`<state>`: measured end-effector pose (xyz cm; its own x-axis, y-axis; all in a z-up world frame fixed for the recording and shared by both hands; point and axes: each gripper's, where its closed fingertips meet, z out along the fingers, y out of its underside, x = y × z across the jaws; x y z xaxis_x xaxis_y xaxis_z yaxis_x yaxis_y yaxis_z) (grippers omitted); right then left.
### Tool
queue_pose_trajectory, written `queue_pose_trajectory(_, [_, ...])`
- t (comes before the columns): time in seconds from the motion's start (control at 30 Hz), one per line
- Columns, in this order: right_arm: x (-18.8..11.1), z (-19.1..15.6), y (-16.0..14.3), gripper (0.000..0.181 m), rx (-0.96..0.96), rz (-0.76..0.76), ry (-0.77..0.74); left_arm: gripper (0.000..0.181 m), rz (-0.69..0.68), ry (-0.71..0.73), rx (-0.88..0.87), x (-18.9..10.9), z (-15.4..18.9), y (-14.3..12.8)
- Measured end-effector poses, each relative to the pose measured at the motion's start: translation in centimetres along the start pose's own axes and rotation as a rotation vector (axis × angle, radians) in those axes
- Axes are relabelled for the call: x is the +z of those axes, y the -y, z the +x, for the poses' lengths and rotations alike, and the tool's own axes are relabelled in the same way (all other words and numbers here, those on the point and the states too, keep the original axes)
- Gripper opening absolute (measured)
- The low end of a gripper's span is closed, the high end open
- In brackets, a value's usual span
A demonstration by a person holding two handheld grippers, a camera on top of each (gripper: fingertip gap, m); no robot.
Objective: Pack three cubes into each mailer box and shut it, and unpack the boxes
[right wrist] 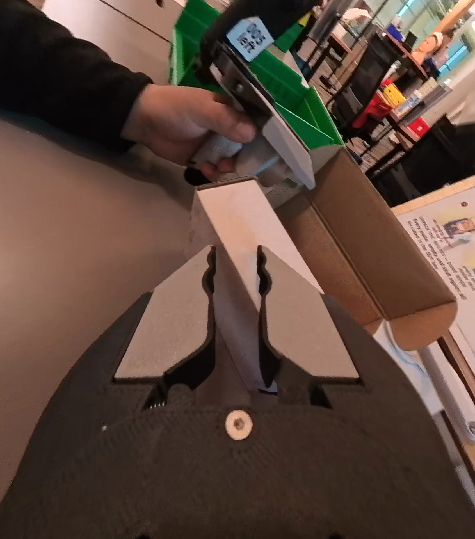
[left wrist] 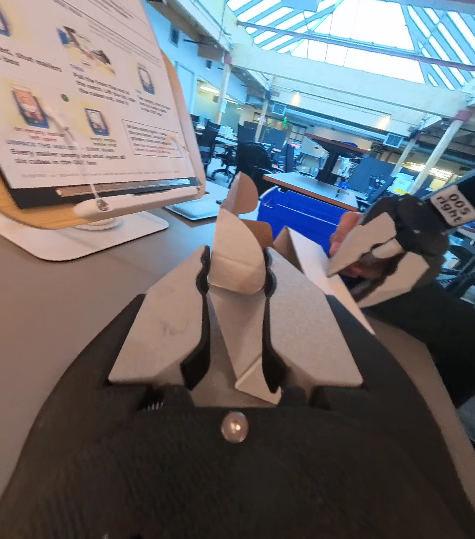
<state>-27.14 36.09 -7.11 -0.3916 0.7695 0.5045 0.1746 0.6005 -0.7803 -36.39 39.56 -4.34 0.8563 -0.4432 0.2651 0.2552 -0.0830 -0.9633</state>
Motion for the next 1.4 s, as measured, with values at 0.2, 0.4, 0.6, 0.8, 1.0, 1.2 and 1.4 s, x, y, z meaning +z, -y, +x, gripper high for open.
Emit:
queue_pose_trajectory(0.2, [-1.7, -2.9, 0.9, 0.001, -0.003, 0.061, 0.214, 0.035, 0.054, -0.154, -0.068, -0.8, 1.7, 1.1])
queue_pose_trajectory(0.4, [-4.5, 0.1, 5.5, 0.011, 0.094, 0.278, 0.083, 0.035, 0.062, -0.305, -0.011, -0.9, 5.0, 1.7])
queue_pose_trajectory(0.6, [-2.7, -0.9, 0.9, 0.0, 0.143, 0.007, 0.166, 0.035, 0.06, -0.362, 0.018, -1.0, 6.5, 1.7])
queue_pose_trajectory(0.8, [-2.6, -6.0, -1.2, 0.0, 0.055, -0.177, 0.386, 0.034, 0.117, -0.257, 0.022, -1.3, 4.5, 2.6])
queue_pose_trajectory(1.0, [-1.8, -8.9, -3.3, 0.0, 0.054, -0.307, 0.521, 0.033, 0.028, -0.047, -0.093, -0.8, -0.5, 0.6])
queue_pose_trajectory(1.2, [-1.9, -9.0, -3.0, 0.0, 0.057, -0.282, 0.529, 0.031, -0.037, 0.057, -0.196, -1.0, -3.6, -1.3])
queue_pose_trajectory(1.4, [-0.6, -6.0, -1.0, 0.027, 0.087, -0.163, 0.377, 0.03, -0.011, 0.02, -0.175, -1.0, -2.9, -0.8])
